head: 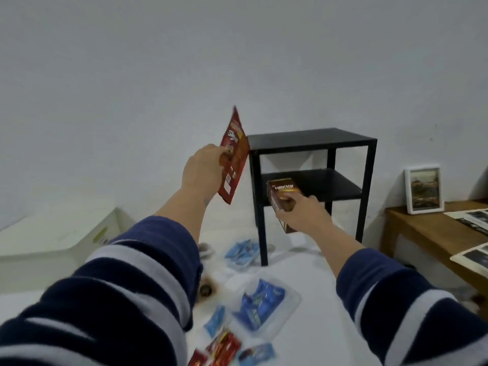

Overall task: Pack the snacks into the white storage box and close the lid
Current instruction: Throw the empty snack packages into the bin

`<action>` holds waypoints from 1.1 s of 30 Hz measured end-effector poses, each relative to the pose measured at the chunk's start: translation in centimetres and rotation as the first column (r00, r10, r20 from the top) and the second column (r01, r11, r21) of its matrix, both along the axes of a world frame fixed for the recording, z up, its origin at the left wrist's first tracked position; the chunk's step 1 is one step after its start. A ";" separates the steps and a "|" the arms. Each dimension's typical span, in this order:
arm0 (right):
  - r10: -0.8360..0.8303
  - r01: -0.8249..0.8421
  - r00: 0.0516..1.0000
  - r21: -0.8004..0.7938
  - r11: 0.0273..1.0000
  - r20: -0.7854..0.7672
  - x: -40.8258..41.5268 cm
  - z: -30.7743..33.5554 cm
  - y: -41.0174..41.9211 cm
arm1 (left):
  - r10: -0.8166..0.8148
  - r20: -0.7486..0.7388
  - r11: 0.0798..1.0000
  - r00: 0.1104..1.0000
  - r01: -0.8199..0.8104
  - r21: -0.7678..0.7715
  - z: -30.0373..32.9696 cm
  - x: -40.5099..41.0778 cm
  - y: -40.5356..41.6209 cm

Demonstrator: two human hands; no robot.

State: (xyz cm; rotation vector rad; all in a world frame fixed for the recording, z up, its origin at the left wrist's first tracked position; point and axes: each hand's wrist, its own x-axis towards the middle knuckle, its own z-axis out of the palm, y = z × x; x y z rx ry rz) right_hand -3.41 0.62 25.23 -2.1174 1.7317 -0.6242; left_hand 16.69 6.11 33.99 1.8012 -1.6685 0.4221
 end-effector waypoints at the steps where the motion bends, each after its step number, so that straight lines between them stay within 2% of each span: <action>1: 0.015 -0.015 1.000 -0.002 1.000 -0.012 0.9 0.0 1.8 | 0.031 -0.033 1.000 0.999 -0.031 0.006 -0.8 1.1 2.3; 8: 0.232 -0.231 0.972 0.041 0.972 -0.031 9.1 -0.5 12.2 | 0.298 -0.167 0.953 0.940 -0.281 0.115 -7.2 9.5 17.1; 12: 0.372 -0.370 0.928 0.064 0.927 -0.021 16.1 -2.0 16.6 | 0.445 -0.272 0.894 0.853 -0.411 0.177 -10.2 14.3 24.4; 14: 0.514 -0.507 0.857 0.111 0.855 -0.045 22.3 -3.1 19.5 | 0.556 -0.316 0.831 0.769 -0.518 0.201 -11.9 18.3 29.3; 18: 0.596 -0.586 0.801 0.130 0.799 -0.055 27.1 -4.8 22.0 | 0.611 -0.354 0.791 0.708 -0.556 0.254 -14.0 21.3 33.5; 24: 0.835 -0.816 0.549 0.191 0.546 -0.044 40.9 -7.3 29.2 | 0.818 -0.397 0.546 0.417 -0.780 0.307 -17.2 28.3 43.7; 26: 0.875 -0.854 0.483 0.199 0.480 -0.036 44.0 -7.9 31.5 | 0.847 -0.398 0.489 0.352 -0.809 0.326 -18.1 29.3 46.5; 31: 0.972 -0.945 0.230 0.229 0.235 -0.049 50.4 -9.7 40.2 | 0.913 -0.399 0.263 0.085 -0.870 0.417 -21.0 30.5 55.5; 33: 0.987 -0.958 0.153 0.236 0.160 -0.050 52.0 -10.3 43.7 | 0.918 -0.396 0.189 0.005 -0.884 0.428 -21.9 30.7 59.1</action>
